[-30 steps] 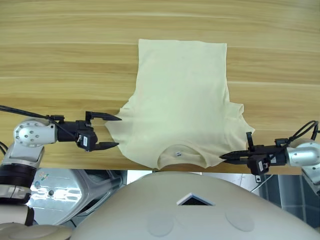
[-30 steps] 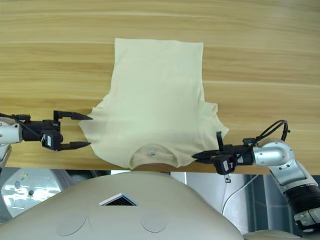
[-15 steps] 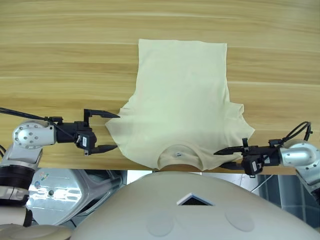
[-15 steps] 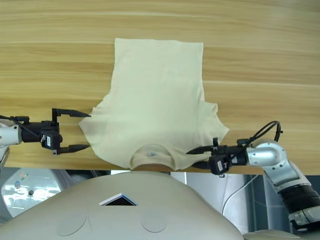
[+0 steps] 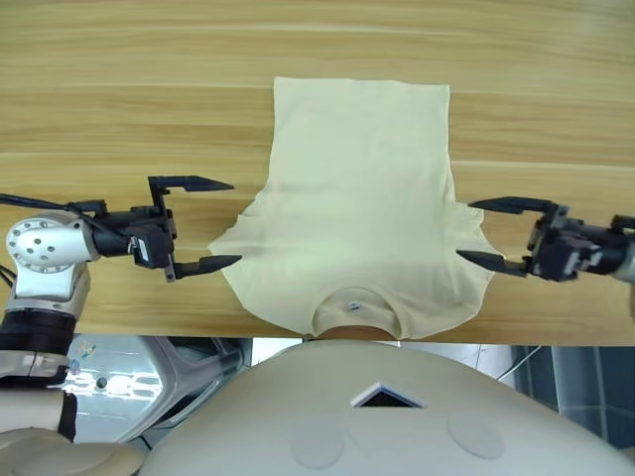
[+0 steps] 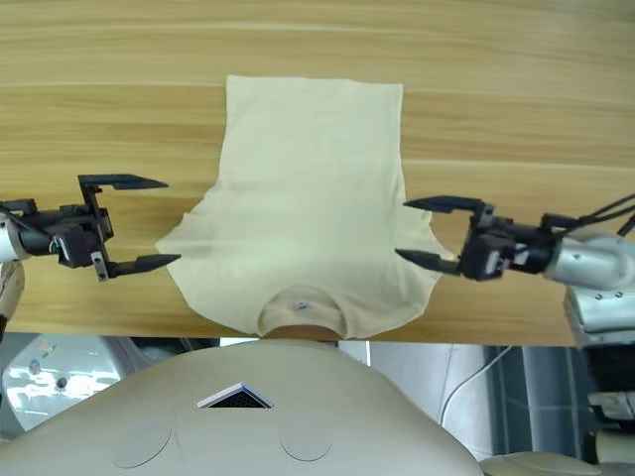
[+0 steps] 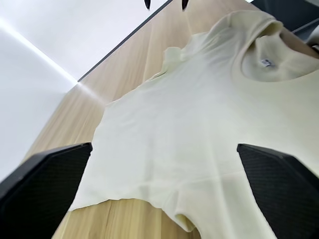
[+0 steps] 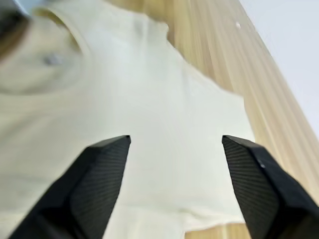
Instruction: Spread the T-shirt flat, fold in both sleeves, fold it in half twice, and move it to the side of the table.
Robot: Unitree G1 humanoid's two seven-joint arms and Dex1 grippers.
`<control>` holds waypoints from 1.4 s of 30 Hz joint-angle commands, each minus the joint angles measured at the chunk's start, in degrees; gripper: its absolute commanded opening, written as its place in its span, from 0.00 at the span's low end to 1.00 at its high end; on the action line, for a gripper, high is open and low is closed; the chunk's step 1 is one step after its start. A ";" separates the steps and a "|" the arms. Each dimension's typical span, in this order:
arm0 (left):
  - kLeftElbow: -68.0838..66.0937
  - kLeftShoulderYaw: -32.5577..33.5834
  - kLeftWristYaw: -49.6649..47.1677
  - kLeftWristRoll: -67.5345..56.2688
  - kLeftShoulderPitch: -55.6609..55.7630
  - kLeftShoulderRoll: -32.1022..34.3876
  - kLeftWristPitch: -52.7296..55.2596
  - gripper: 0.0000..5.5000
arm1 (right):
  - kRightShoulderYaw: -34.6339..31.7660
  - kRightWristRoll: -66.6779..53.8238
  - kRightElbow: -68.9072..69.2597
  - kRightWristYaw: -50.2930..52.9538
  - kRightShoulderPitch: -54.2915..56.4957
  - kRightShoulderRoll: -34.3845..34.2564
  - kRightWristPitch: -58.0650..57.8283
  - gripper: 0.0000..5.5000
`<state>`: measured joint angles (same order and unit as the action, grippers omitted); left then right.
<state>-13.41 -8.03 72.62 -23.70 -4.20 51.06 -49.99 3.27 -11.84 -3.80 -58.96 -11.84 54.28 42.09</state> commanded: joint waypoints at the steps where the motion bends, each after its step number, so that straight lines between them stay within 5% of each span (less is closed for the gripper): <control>1: -3.56 0.53 -2.52 6.69 3.08 -2.41 -1.58 0.98 | 3.83 13.48 -4.56 5.84 5.56 -5.44 -2.08 0.49; 16: -16.71 -8.36 -20.66 41.74 9.16 -6.93 -5.31 0.98 | 10.69 26.99 -12.52 13.86 13.28 -12.05 -3.79 0.01; 29: -17.44 -11.71 -26.47 41.91 8.11 -3.03 -5.81 0.98 | 20.04 35.49 -30.13 22.01 24.33 -21.30 -2.09 0.01; 42: -17.28 -10.93 -33.11 43.17 2.54 0.66 -4.15 0.98 | 21.11 33.65 -34.52 23.03 26.01 -21.54 0.50 0.01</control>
<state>-28.32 -16.98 38.02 13.82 1.99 50.04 -57.43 23.14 20.44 -36.35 -34.89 14.91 32.49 43.77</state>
